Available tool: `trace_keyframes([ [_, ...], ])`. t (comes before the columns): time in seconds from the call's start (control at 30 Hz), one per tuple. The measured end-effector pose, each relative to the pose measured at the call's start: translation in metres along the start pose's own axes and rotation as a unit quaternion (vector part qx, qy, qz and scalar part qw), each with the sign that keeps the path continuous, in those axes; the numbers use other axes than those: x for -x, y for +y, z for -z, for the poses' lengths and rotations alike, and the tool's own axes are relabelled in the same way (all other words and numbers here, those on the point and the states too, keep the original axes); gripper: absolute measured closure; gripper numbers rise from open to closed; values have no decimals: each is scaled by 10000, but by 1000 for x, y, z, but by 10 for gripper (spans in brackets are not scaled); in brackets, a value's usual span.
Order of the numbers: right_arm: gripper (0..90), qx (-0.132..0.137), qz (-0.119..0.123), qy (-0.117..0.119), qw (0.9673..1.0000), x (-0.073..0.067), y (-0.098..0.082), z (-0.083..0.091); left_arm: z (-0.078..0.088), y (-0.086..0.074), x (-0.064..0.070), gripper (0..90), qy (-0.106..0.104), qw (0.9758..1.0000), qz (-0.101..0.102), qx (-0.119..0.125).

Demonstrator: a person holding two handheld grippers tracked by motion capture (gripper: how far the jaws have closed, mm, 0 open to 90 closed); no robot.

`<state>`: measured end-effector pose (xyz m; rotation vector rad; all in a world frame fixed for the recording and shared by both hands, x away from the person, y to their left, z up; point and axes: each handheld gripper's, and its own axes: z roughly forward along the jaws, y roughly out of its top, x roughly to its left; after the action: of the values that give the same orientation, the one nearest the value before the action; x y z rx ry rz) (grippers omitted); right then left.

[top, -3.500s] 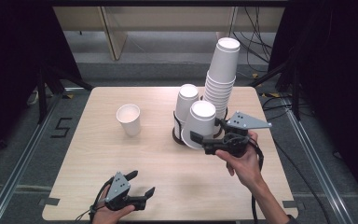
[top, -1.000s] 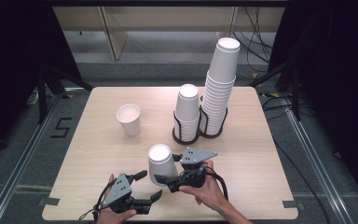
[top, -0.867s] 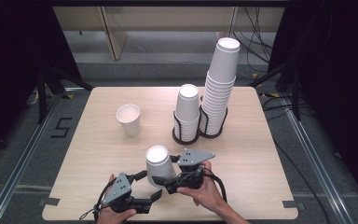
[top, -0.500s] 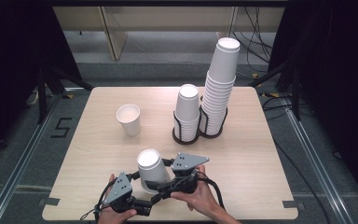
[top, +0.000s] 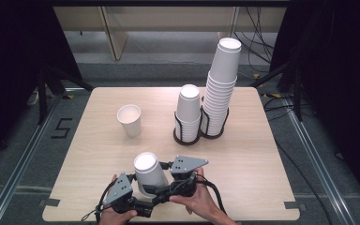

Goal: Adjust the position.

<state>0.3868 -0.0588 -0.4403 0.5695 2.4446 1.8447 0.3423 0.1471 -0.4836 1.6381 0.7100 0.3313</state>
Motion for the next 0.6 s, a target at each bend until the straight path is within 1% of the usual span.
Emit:
trace_keyframes([
  [0.03,193,-1,-9,4,10000,-1,-1,0,0,0,0,4,-42,10000,8,19],
  [0.07,193,37,15,45,10000,0,-1,-2,-1,-1,0,11,-86,9999,24,91],
  [0.1,193,102,84,87,9999,0,-1,-3,0,-1,0,12,-45,10000,-12,21],
  [0.13,193,67,108,3,9999,0,-1,-2,1,-1,0,13,-27,10000,-38,-8],
  [0.17,193,72,104,10,9999,0,-2,-2,1,-1,0,22,-38,10000,-42,-1],
  [0.2,191,105,95,73,9999,0,-2,-2,1,-1,0,31,-54,10000,-58,-6],
  [0.23,188,130,144,69,9998,1,-2,-3,1,-1,0,40,-36,9999,-116,-7],
  [0.33,167,-3,76,35,10000,1,-1,-1,2,-1,1,74,-19,9996,-278,-17],
  [0.37,160,99,45,141,9998,3,-2,-2,2,0,1,82,-33,9995,-306,-1],
  [0.4,154,37,-54,162,9998,2,-2,-2,2,0,1,88,-34,9993,-361,-30],
  [0.43,150,-50,-63,143,9999,2,-1,-1,1,0,2,94,-48,9992,-401,-29],
  [0.47,148,-57,-25,168,9998,2,0,0,1,0,3,99,-22,9989,-458,-41],
  [0.5,145,-70,88,101,9999,3,1,1,1,0,3,103,-2,9984,-558,-78],
  [0.53,143,-66,136,57,9999,2,2,1,1,1,4,106,22,9980,-608,-141],
  [0.57,143,-106,131,120,9998,2,3,1,2,1,4,108,50,9976,-660,-221],
  [0.6,147,-228,87,89,9997,1,5,3,1,0,5,110,50,9975,-660,-227],
])
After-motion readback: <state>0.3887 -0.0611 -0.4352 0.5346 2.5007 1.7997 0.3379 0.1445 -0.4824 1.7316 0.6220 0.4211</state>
